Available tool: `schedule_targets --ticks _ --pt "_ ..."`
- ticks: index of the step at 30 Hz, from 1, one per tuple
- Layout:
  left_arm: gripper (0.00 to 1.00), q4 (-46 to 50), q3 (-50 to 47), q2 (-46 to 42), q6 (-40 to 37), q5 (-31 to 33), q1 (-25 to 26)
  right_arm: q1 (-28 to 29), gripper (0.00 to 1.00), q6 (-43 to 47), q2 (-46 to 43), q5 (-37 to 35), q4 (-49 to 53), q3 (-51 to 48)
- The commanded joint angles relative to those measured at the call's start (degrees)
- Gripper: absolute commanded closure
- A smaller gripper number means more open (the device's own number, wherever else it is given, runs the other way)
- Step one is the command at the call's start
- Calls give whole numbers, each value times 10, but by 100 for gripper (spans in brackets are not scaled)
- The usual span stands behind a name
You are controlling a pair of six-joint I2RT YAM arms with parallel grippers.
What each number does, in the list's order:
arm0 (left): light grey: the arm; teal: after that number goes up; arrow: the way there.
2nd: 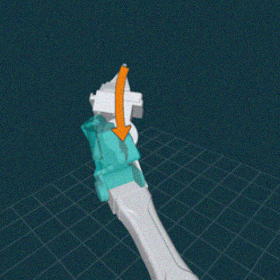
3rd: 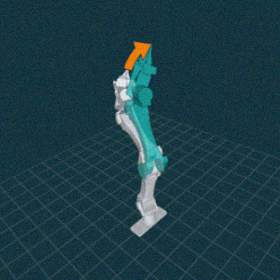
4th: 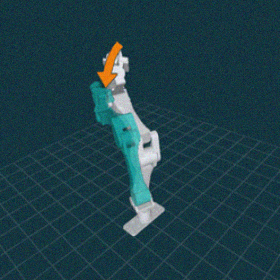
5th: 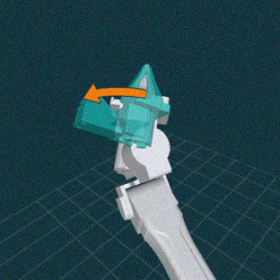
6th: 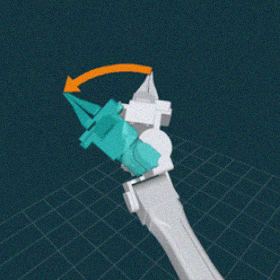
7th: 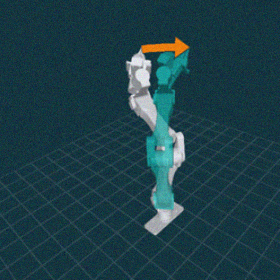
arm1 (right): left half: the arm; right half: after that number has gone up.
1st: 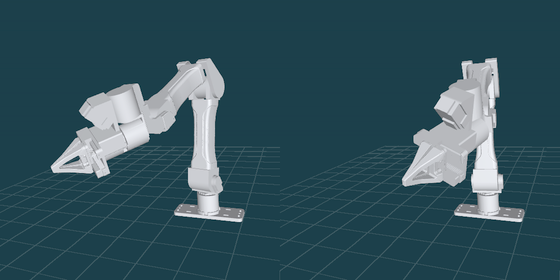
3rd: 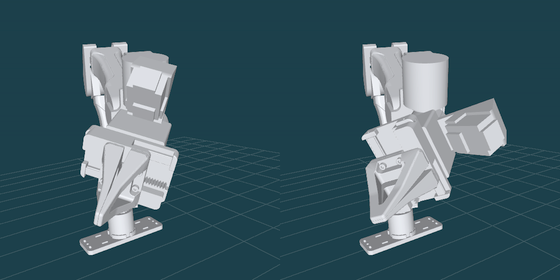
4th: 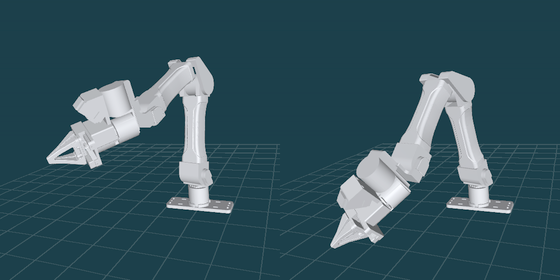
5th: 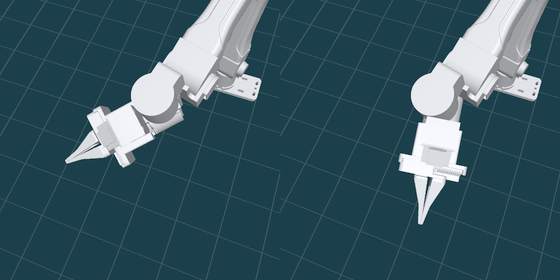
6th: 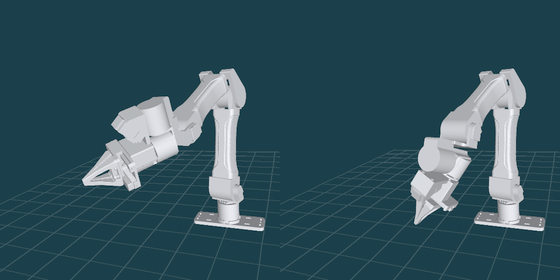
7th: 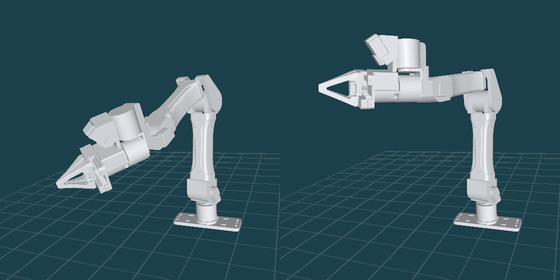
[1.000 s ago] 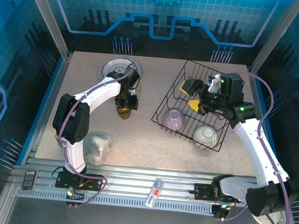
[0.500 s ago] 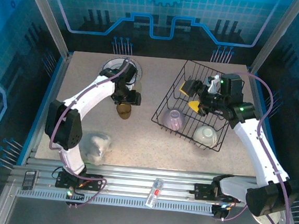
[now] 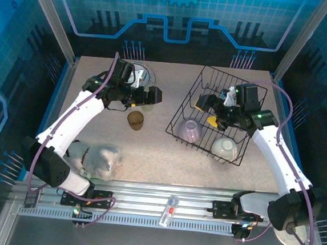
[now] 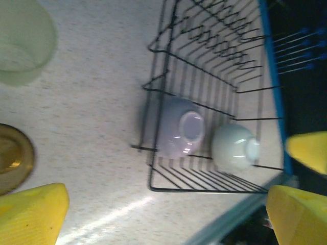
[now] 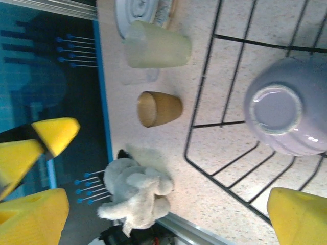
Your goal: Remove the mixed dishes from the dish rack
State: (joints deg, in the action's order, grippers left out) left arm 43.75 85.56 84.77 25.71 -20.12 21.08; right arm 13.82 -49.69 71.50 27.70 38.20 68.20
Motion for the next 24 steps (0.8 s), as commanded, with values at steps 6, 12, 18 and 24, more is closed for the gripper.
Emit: schedule_targets --ticks 6,12,18,24 --pt "1 18 1 36 3 -19 59 31 2 105 35 -104 94 -6" --pt "8 42 11 83 -16 0 81 74 3 138 74 -164 123 12" --pt "19 59 65 166 -18 10 103 102 4 149 95 -193 137 27" --pt "29 80 106 231 -8 43 117 104 4 147 82 -196 136 18"
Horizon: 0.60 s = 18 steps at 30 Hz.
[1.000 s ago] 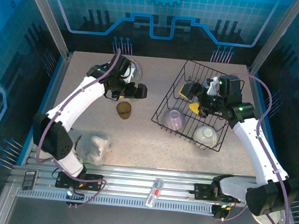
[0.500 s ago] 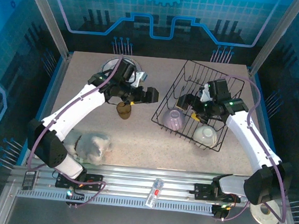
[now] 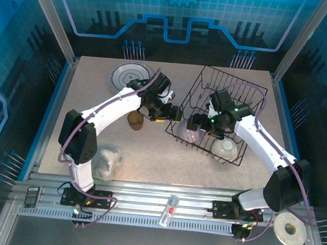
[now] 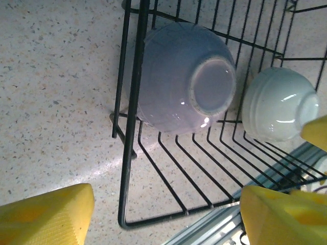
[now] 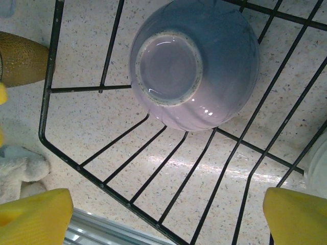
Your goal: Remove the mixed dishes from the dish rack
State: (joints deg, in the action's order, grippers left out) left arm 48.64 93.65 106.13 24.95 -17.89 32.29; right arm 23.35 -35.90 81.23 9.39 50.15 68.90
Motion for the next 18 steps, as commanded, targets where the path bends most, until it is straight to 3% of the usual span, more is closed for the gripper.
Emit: schedule_targets --ticks 1,7,13,18 --pt "32 33 28 26 3 25 4 10 4 9 -17 -14 16 9" --pt "40 31 30 53 18 46 4 14 4 1 -32 -14 11 -11" --pt "41 25 34 66 13 61 5 14 4 -2 -41 -10 7 -23" --pt "59 23 35 78 19 40 6 14 4 -2 -38 -9 5 -19"
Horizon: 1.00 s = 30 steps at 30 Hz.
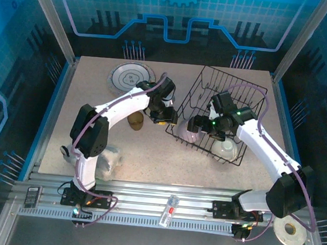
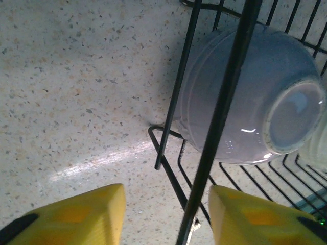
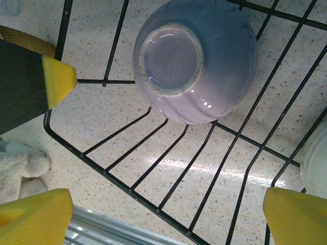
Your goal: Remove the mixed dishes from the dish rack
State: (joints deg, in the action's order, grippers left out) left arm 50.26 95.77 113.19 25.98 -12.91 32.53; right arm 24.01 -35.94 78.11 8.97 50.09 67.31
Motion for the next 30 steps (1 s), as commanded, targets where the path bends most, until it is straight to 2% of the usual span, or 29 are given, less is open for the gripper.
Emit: schedule_targets --ticks 1,5,11,19,30 --pt "63 4 10 4 11 -11 5 8 4 -2 -6 -4 5 -3" --pt "80 -10 -14 -15 23 -23 5 9 4 0 -2 -6 5 -4" --pt "98 -32 -63 -43 47 -40 10 10 4 2 6 -4 1 -10" --pt "100 -48 -106 -74 77 -46 24 17 4 9 20 -11 3 -12" --pt "100 -45 -105 -75 83 -47 45 35 5 8 34 -14 -5 -28"
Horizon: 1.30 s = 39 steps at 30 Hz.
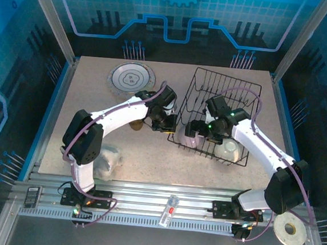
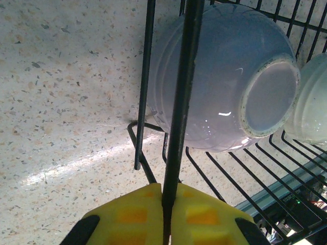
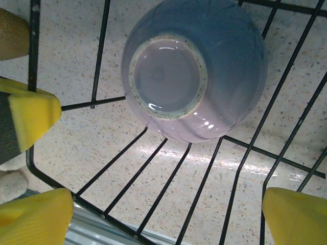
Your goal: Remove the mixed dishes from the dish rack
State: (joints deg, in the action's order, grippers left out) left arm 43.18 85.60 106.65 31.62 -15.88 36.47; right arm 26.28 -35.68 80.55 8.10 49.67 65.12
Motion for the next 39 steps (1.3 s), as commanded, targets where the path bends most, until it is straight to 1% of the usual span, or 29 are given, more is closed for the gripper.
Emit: schedule_targets --ticks 1,5,8,20,29,39 --pt "100 28 1 -7 26 -16 6 15 5 4 12 -8 -1 -5" --pt "100 31 5 -6 25 -15 8 22 7 3 14 -27 -1 -4" --pt "100 31 3 -10 26 -13 9 24 10 2 18 -29 0 -5" --pt "100 24 -5 -21 31 -10 12 48 10 -12 31 -30 -21 -31" --pt "100 22 -7 -26 33 -11 17 55 10 -18 67 -80 -34 -22" --pt "100 20 -20 -39 33 -7 19 59 10 -19 135 -112 -37 26"
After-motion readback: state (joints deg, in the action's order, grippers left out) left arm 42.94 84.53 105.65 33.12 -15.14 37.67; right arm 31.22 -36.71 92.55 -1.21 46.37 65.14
